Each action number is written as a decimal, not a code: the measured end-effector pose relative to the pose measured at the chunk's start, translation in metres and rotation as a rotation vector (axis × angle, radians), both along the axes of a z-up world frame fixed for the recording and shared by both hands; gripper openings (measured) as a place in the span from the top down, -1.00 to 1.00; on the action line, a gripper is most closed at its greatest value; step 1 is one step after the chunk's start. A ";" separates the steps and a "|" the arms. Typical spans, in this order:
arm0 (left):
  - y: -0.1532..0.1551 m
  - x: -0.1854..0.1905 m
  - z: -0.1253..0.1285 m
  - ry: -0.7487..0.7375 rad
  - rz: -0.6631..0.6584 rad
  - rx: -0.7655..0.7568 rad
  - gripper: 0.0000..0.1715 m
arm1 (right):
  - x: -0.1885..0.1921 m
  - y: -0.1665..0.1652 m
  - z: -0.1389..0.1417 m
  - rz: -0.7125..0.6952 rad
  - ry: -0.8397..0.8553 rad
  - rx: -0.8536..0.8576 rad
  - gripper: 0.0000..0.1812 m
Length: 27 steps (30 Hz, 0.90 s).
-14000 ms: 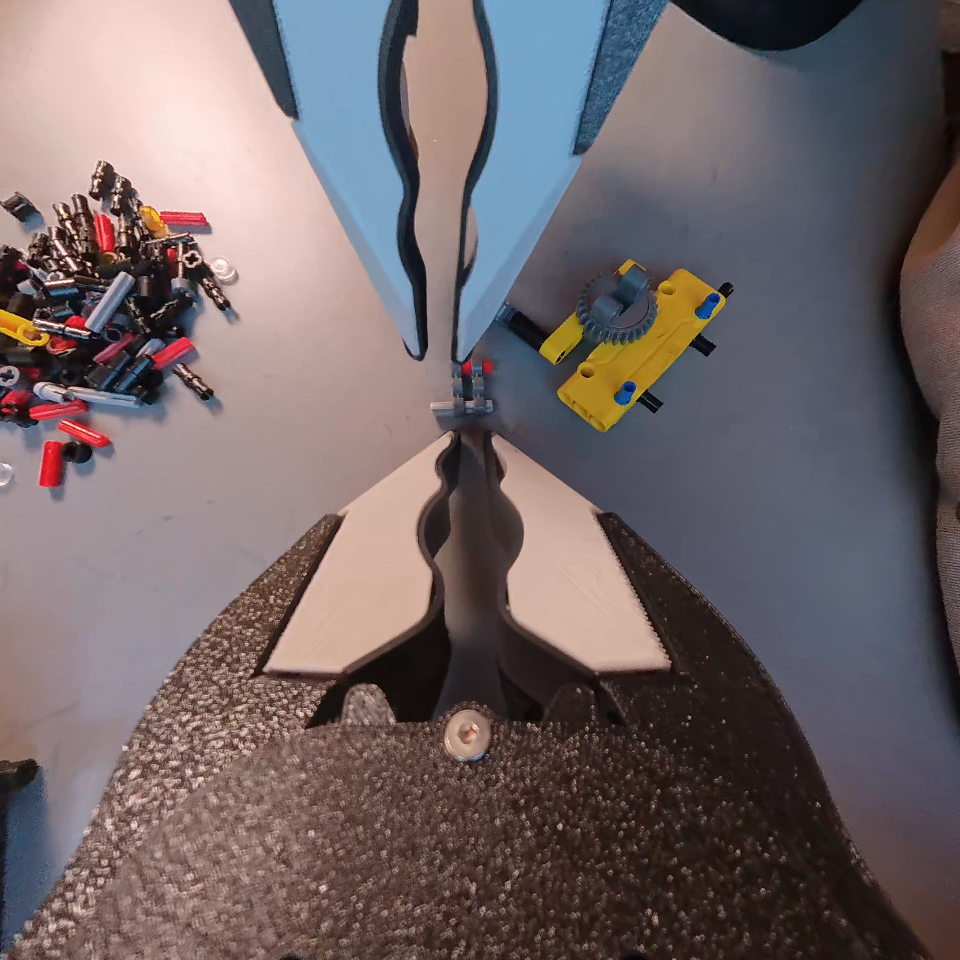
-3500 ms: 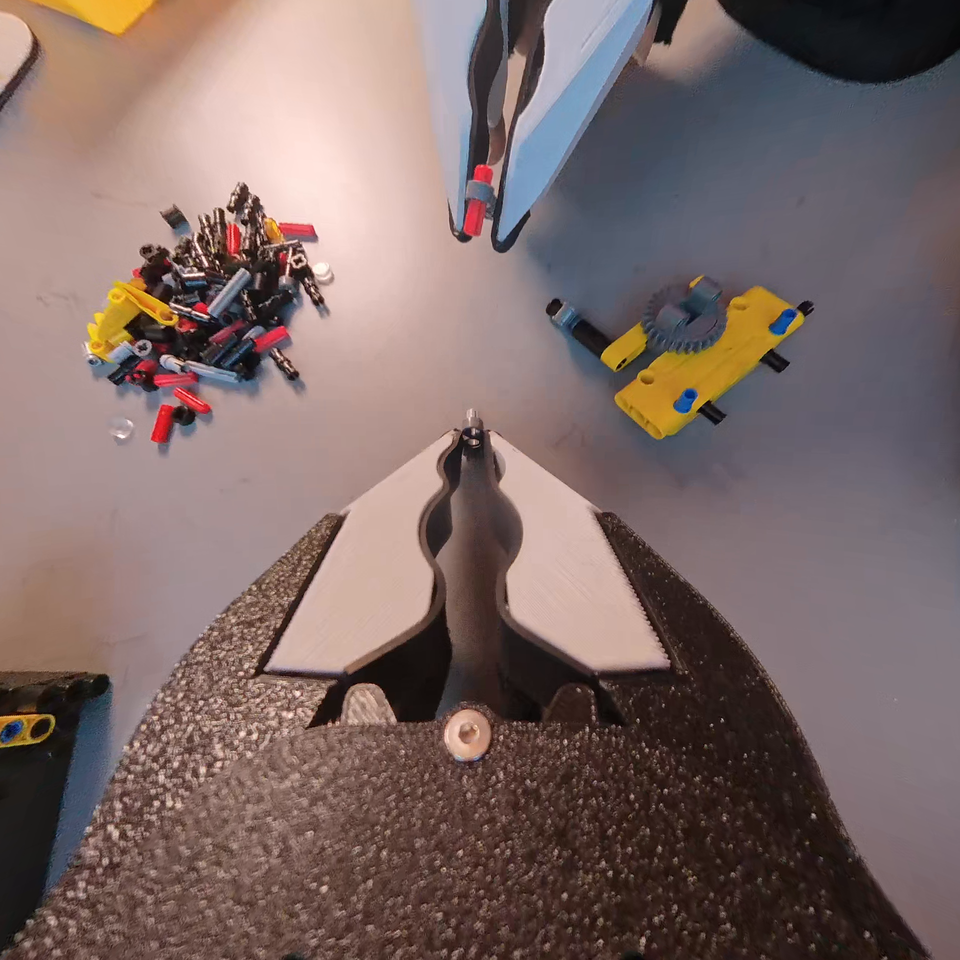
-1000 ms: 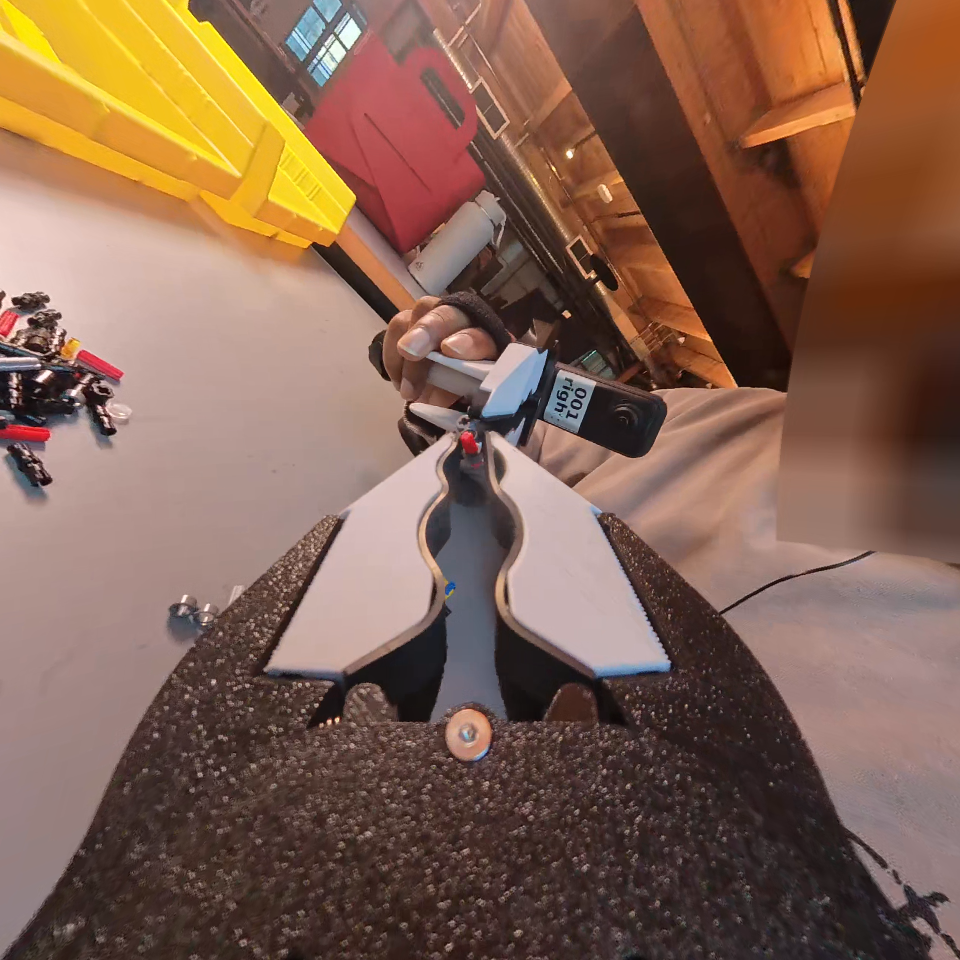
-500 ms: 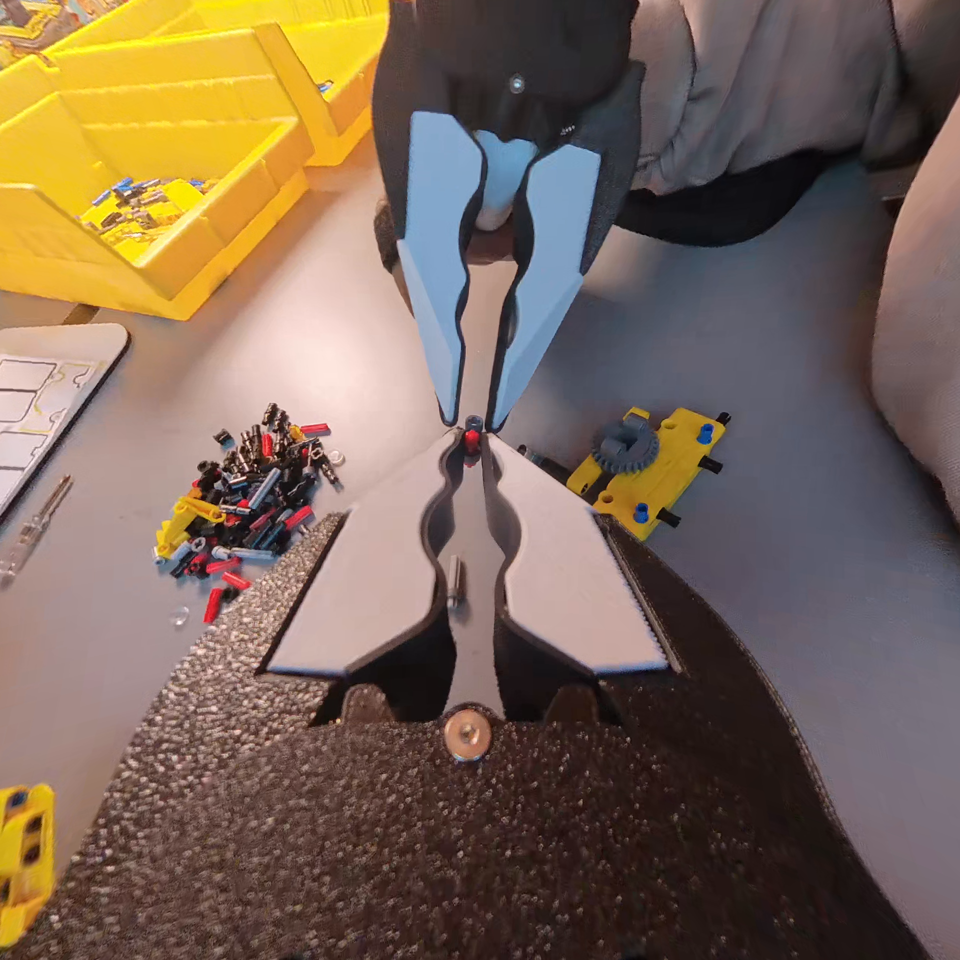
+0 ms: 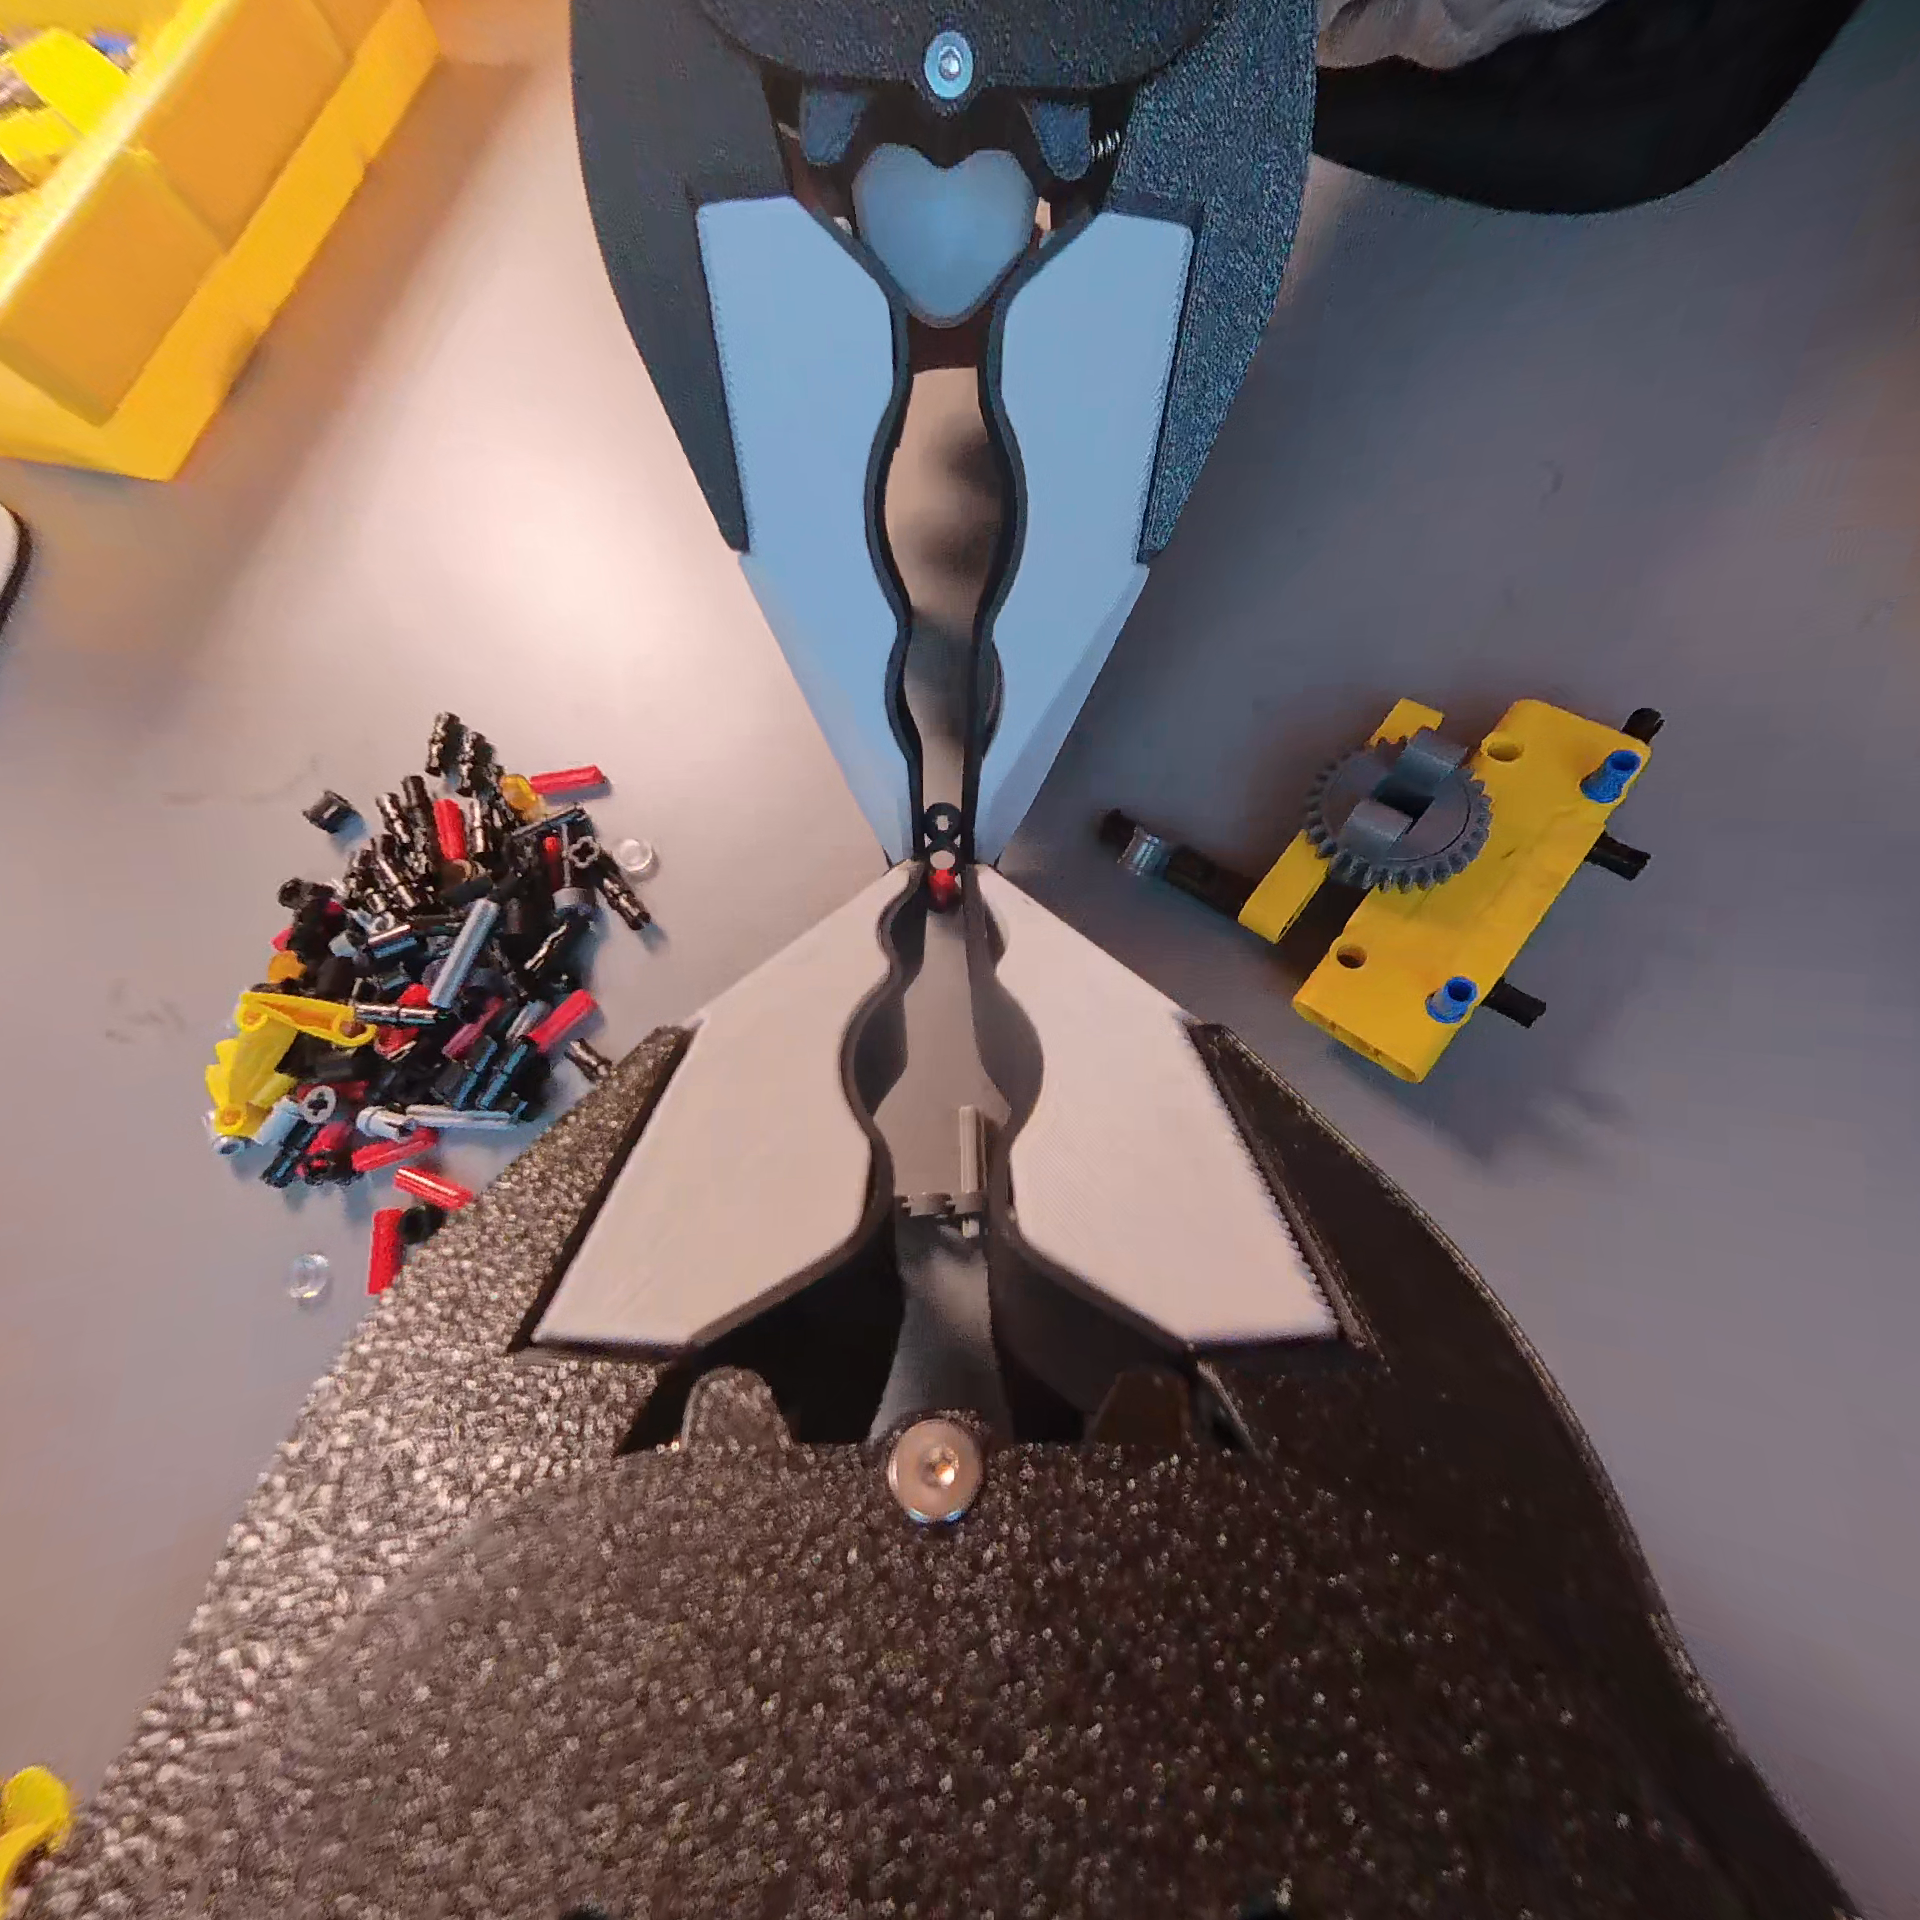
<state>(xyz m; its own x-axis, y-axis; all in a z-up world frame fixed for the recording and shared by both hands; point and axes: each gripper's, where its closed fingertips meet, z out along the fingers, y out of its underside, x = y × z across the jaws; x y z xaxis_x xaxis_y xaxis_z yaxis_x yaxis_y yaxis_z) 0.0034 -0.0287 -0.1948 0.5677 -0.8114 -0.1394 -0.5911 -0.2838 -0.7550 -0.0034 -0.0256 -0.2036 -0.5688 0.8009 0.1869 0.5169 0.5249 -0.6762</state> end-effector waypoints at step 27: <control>-0.004 -0.004 -0.006 0.000 -0.019 -0.105 0.97 | -0.002 -0.002 0.003 -0.013 -0.059 -0.004 1.00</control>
